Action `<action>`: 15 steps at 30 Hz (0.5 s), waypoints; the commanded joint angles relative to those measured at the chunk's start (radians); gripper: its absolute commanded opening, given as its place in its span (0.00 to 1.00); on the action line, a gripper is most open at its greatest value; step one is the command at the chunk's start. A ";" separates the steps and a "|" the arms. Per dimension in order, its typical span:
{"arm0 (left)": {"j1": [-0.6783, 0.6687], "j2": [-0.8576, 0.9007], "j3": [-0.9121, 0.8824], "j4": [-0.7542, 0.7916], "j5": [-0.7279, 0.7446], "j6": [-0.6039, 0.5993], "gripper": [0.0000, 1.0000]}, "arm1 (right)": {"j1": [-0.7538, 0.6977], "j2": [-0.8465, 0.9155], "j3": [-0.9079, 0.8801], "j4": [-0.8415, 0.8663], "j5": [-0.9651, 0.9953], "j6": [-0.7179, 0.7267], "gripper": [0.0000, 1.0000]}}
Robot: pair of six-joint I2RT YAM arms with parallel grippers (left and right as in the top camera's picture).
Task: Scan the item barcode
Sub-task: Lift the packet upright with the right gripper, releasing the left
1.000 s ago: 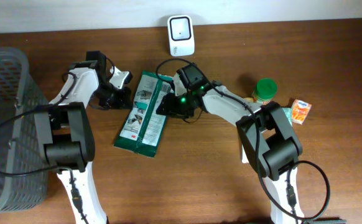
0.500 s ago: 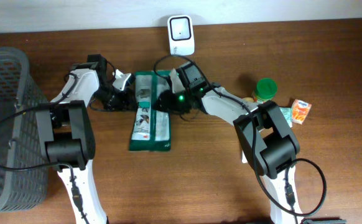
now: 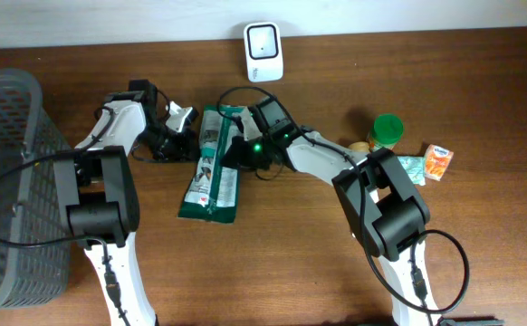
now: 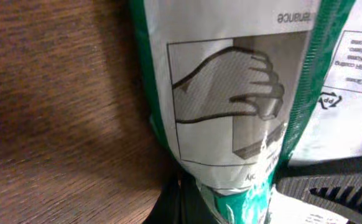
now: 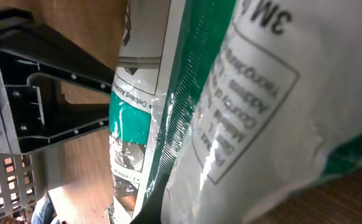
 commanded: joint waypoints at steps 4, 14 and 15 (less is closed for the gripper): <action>0.054 -0.016 0.032 -0.043 -0.036 0.006 0.00 | -0.066 -0.198 0.003 -0.128 -0.087 -0.354 0.04; 0.150 -0.156 0.067 -0.001 -0.103 0.006 0.73 | -0.219 -0.586 0.004 -0.436 -0.383 -0.938 0.04; 0.159 -0.156 0.067 0.000 -0.126 0.006 0.82 | -0.219 -0.601 0.004 -0.445 -0.383 -0.949 0.04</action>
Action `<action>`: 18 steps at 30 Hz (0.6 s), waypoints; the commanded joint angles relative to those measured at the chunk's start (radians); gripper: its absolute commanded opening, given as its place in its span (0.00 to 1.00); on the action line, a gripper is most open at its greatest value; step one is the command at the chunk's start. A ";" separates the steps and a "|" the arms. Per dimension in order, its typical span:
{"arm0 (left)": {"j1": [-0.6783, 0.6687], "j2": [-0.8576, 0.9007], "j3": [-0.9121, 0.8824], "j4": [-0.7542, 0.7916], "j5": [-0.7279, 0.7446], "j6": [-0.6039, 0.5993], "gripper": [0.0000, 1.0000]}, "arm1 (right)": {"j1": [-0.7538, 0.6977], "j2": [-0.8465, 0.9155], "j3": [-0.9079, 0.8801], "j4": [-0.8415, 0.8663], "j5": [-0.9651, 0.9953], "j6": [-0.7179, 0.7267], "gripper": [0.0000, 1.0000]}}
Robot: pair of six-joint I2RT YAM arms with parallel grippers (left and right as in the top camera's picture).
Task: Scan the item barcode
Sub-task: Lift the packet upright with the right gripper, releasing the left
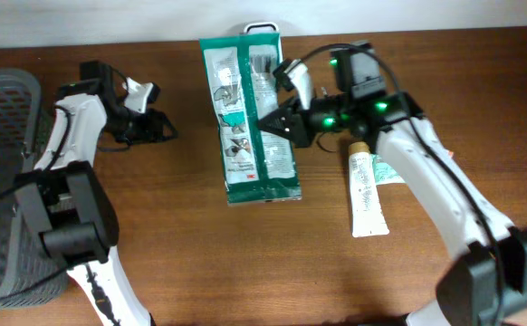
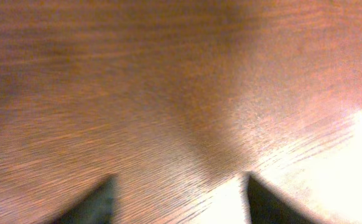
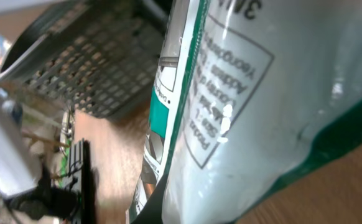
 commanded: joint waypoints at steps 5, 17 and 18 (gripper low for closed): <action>0.044 -0.015 0.007 0.012 -0.094 0.011 0.99 | 0.002 -0.057 0.002 -0.046 -0.073 -0.156 0.04; 0.045 -0.014 0.007 0.012 -0.094 0.011 0.99 | 0.002 -0.057 0.002 -0.080 -0.056 -0.159 0.04; 0.045 -0.014 0.007 0.012 -0.094 0.011 0.99 | 0.002 -0.057 0.002 -0.085 -0.043 -0.159 0.04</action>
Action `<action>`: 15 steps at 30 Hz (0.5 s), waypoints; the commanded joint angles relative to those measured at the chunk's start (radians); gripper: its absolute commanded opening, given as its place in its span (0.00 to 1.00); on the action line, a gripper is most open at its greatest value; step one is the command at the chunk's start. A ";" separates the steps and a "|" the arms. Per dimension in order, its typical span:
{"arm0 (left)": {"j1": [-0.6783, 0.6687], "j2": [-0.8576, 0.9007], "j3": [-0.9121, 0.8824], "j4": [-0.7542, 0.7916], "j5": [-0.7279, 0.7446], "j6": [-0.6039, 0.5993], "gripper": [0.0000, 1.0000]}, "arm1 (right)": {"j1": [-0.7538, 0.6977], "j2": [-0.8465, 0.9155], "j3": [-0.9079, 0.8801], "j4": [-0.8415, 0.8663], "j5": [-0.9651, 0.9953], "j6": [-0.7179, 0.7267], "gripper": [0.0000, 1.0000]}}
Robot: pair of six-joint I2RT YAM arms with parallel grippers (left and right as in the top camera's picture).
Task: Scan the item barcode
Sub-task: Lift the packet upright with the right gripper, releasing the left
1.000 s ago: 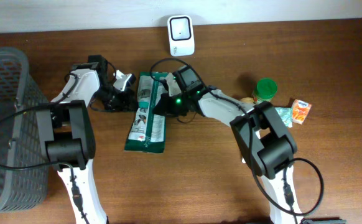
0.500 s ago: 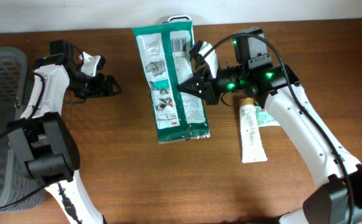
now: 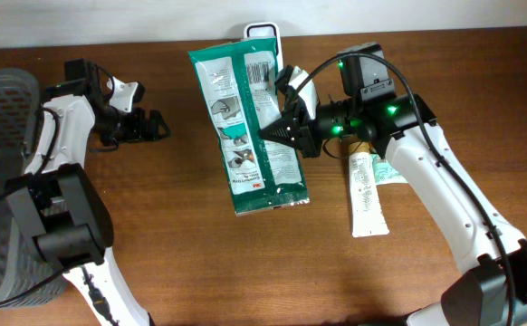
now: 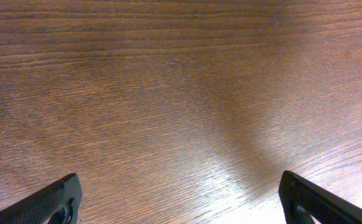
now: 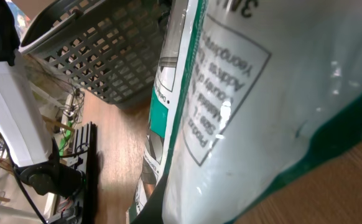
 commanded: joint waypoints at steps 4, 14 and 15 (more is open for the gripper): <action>0.005 -0.008 0.005 0.002 -0.004 0.009 0.99 | 0.003 -0.025 0.002 -0.022 0.026 -0.018 0.04; 0.005 -0.008 0.005 0.002 -0.004 0.009 0.99 | 0.003 -0.023 0.006 0.003 0.101 -0.017 0.04; 0.005 -0.008 0.005 0.002 -0.004 0.009 0.99 | 0.003 -0.023 0.020 0.005 0.109 -0.017 0.04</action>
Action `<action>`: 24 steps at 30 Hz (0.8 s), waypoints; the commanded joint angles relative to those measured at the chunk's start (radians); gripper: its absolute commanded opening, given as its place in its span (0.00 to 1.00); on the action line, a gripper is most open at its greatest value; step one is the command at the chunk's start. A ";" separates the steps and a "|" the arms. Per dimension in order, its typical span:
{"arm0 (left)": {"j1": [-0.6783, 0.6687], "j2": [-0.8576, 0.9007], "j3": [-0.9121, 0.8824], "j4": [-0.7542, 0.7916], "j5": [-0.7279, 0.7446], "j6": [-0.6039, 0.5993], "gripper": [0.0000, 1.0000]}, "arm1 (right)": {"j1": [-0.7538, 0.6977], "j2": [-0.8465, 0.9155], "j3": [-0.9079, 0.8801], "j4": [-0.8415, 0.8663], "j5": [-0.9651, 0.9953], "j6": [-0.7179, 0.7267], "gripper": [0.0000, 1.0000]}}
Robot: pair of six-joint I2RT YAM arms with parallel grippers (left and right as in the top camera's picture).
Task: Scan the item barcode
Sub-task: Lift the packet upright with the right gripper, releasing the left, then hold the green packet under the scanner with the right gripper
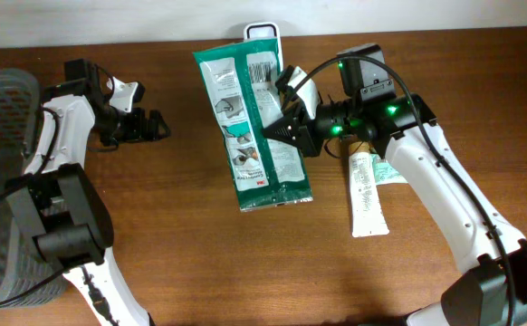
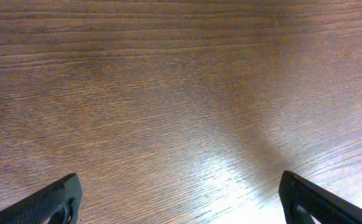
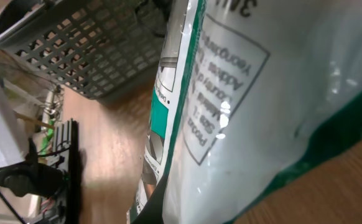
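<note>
A green and white packet [image 1: 253, 127] hangs above the table with its printed back facing up and its barcode [image 1: 262, 68] near the far end. My right gripper [image 1: 292, 127] is shut on the packet's right edge. The white scanner [image 1: 262, 33] stands at the table's far edge, mostly hidden behind the packet's top. In the right wrist view the packet [image 3: 262, 93] fills the frame, and one dark finger [image 3: 155, 208] shows against it. My left gripper [image 1: 150, 125] is open over bare wood at the far left, its fingertips [image 2: 56, 199] wide apart with nothing between them.
A grey mesh basket [image 1: 10, 181] stands at the left edge and also shows in the right wrist view [image 3: 75, 50]. A white toothpaste tube [image 1: 365, 195] lies on the table under my right arm, with a small teal packet [image 1: 392, 172] beside it.
The packet has shifted slightly to the right in my right gripper and still hangs in front of the scanner. My left arm has not moved.
The packet lay on the table with both grippers at it. Then my right gripper held it lifted near the scanner, and my left gripper had moved away to the left, empty. The packet has stayed up by the scanner, barcode end far, with small shifts.
</note>
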 commanded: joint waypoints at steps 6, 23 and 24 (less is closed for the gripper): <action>0.006 -0.008 0.005 0.002 -0.004 0.010 0.99 | 0.005 -0.023 0.098 0.010 0.075 -0.013 0.04; 0.006 -0.008 0.005 0.002 -0.004 0.010 0.99 | 0.008 0.108 0.101 0.325 0.969 -0.241 0.04; 0.006 -0.008 0.005 0.002 -0.004 0.010 0.99 | 0.013 0.135 0.101 0.364 1.033 -0.294 0.04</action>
